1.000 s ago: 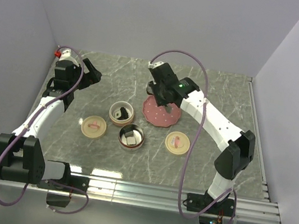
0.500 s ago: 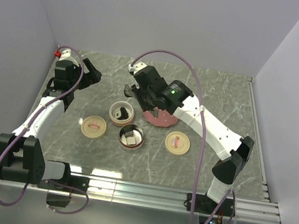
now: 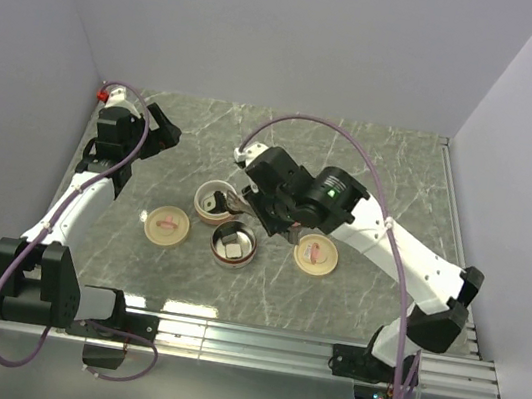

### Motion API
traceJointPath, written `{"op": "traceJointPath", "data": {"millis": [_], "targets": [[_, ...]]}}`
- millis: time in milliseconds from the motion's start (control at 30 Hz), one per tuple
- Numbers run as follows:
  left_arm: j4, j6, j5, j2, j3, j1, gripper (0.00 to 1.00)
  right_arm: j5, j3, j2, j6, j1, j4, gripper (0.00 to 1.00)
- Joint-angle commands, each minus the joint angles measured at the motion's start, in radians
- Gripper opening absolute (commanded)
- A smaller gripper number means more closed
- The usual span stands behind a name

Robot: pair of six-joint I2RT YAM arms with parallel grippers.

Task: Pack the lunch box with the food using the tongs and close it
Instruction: Place the food into the lunch box

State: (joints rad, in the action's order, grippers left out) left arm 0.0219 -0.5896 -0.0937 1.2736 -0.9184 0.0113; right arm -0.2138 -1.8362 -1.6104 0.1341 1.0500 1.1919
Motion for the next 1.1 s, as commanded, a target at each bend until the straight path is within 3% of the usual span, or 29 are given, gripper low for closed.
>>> {"op": "traceJointPath", "data": {"millis": [0, 467, 1067], "targets": [[-0.043, -0.010, -0.024, -0.007, 0.003, -0.005, 0.99, 0.019, -0.012, 0.082, 0.044, 0.045, 0.043, 0.16], [-0.043, -0.019, -0.044, -0.010, 0.013, -0.005, 1.00, 0.053, 0.158, 0.178, 0.117, 0.113, 0.066, 0.16], [-0.037, -0.015, -0.037, -0.034, 0.027, -0.004, 0.99, 0.044, 0.230, 0.110, 0.091, 0.119, -0.051, 0.15]]}}
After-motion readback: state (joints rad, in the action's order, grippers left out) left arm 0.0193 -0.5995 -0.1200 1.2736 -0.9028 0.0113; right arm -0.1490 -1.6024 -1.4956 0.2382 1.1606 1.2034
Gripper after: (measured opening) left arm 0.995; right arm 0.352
